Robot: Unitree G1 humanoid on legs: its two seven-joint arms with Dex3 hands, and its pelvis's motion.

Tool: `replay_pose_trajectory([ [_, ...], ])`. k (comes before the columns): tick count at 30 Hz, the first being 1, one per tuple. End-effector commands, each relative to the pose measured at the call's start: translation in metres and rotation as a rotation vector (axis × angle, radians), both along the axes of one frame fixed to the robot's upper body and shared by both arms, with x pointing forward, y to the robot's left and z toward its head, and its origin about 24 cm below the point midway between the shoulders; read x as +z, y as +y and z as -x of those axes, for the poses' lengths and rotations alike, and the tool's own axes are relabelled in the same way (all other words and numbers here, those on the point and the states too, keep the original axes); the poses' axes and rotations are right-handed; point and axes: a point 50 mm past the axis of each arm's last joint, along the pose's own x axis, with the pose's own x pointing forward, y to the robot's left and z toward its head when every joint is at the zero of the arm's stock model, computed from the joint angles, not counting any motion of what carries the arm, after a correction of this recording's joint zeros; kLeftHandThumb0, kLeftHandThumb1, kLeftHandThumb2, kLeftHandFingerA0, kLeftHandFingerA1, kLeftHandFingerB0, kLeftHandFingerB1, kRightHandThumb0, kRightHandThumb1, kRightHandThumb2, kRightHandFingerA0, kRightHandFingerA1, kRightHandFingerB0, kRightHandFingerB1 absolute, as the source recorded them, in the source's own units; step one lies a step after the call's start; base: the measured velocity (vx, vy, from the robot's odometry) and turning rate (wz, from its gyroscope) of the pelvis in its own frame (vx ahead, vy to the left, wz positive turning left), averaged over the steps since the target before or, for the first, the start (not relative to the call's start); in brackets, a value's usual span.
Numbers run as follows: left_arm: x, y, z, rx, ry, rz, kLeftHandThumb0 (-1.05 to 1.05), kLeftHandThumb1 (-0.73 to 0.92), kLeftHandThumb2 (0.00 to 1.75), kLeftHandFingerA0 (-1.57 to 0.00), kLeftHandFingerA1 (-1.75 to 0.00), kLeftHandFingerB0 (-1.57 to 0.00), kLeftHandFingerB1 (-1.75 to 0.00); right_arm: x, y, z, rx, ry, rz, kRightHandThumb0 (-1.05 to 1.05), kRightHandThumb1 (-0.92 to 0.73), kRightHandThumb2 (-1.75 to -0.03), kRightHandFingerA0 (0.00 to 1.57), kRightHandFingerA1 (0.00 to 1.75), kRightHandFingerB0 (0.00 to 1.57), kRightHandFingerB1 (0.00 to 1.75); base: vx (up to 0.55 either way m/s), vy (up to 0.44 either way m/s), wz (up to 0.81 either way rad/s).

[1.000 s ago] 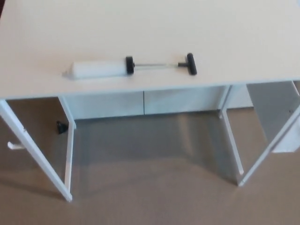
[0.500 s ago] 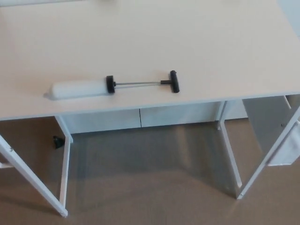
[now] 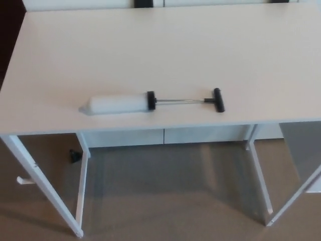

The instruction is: The robot walks towards a desk on which an air pump is kept in the middle. It lifts it up and holds it with its left hand and uses its right hand to compress it by pushing its handle inwards.

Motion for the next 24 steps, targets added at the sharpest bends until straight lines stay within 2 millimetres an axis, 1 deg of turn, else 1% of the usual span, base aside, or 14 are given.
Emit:
replay_pose_trajectory([
  [1, 0.0024, 0.0038, -0.0013, 0.036, 0.062, 0.012, -0.16, 0.58, 1.0, -0.36, -0.6, -0.11, -0.47, 0.0011, -0.001, -0.0028, 0.003, -0.005, 0.017, -0.22, -0.59, -0.57, 0.69, 0.45, 0.55, 0.4, 0.04, 0.146, -0.19],
  [8, 0.004, 0.0042, -0.0048, 0.048, 0.052, 0.018, -0.16, 0.58, 1.01, -0.39, -0.61, -0.14, -0.48, 0.0007, 0.0, -0.0057, 0.004, 0.0, 0.027, -0.23, -0.62, -0.58, 0.71, 0.45, 0.58, 0.4, 0.06, 0.213, -0.14],
  [9, 0.0041, 0.0045, -0.0054, 0.046, 0.051, 0.017, -0.18, 0.81, 0.63, -0.45, -0.44, -0.25, -0.31, 0.0006, -0.0001, -0.0061, 0.001, 0.0, 0.024, -0.22, -0.6, -0.58, 0.74, 0.45, 0.57, 0.4, 0.05, 0.208, 0.03],
  [11, 0.0041, 0.0046, -0.0058, 0.044, 0.051, 0.017, -0.18, 0.81, 0.63, -0.45, -0.44, -0.25, -0.31, 0.0004, -0.0003, -0.0063, -0.002, 0.0, 0.021, -0.22, -0.6, -0.58, 0.74, 0.45, 0.57, 0.4, 0.05, 0.193, 0.05],
  [12, 0.0045, 0.0047, -0.0066, 0.037, 0.051, 0.014, -0.17, 0.59, 1.01, -0.39, -0.61, -0.11, -0.47, 0.0005, -0.0002, -0.0067, -0.001, 0.0, 0.023, -0.25, -0.58, -0.57, 0.73, 0.45, 0.58, 0.41, 0.0, 0.0, 0.0],
  [13, 0.0049, 0.0046, -0.0071, 0.033, 0.051, 0.011, -0.17, 0.59, 1.01, -0.39, -0.61, -0.11, -0.47, 0.0006, -0.0002, -0.007, 0.0, 0.0, 0.025, -0.25, -0.58, -0.57, 0.73, 0.45, 0.58, 0.41, 0.08, 0.027, 0.03],
  [14, 0.0053, 0.0045, -0.008, 0.039, 0.052, 0.008, -0.16, 0.6, 1.02, -0.42, -0.62, -0.14, -0.48, 0.0005, 0.0001, -0.0073, 0.0, -0.001, 0.026, -0.23, -0.58, -0.57, 0.74, 0.45, 0.59, 0.41, 0.05, -0.022, 0.12],
  [18, 0.0065, 0.0037, -0.0091, 0.053, 0.053, 0.009, -0.16, 0.6, 1.02, -0.42, -0.62, -0.14, -0.48, 0.0007, 0.001, -0.008, 0.002, -0.006, 0.029, -0.23, -0.6, -0.58, 0.73, 0.45, 0.59, 0.41, 0.03, -0.088, 0.07],
  [19, 0.0073, 0.0034, -0.009, 0.042, 0.05, 0.011, -0.18, 0.59, 1.02, -0.39, -0.61, -0.14, -0.48, 0.0009, 0.0015, -0.0078, 0.004, -0.012, 0.027, -0.23, -0.6, -0.58, 0.74, 0.45, 0.58, 0.41, 0.0, -0.196, 0.09],
  [22, 0.0072, 0.0062, -0.0108, 0.065, 0.044, 0.021, -0.17, 0.6, 1.01, -0.4, -0.61, -0.15, -0.48, 0.001, 0.0029, -0.012, 0.011, -0.018, 0.023, -0.22, -0.6, -0.58, 0.71, 0.44, 0.58, 0.4, -0.06, -0.235, 0.11],
  [23, 0.0075, 0.0067, -0.0111, 0.066, 0.042, 0.021, -0.17, 0.6, 1.02, -0.35, -0.59, -0.13, -0.48, 0.0009, 0.0033, -0.0127, 0.014, -0.019, 0.022, -0.23, -0.6, -0.58, 0.71, 0.44, 0.58, 0.4, -0.17, -0.235, -0.03],
  [24, 0.0077, 0.0068, -0.0111, 0.064, 0.041, 0.02, -0.17, 0.6, 1.02, -0.35, -0.59, -0.13, -0.48, 0.0008, 0.0035, -0.0128, 0.015, -0.019, 0.022, -0.23, -0.6, -0.58, 0.71, 0.44, 0.58, 0.4, -0.05, -0.245, 0.02],
])
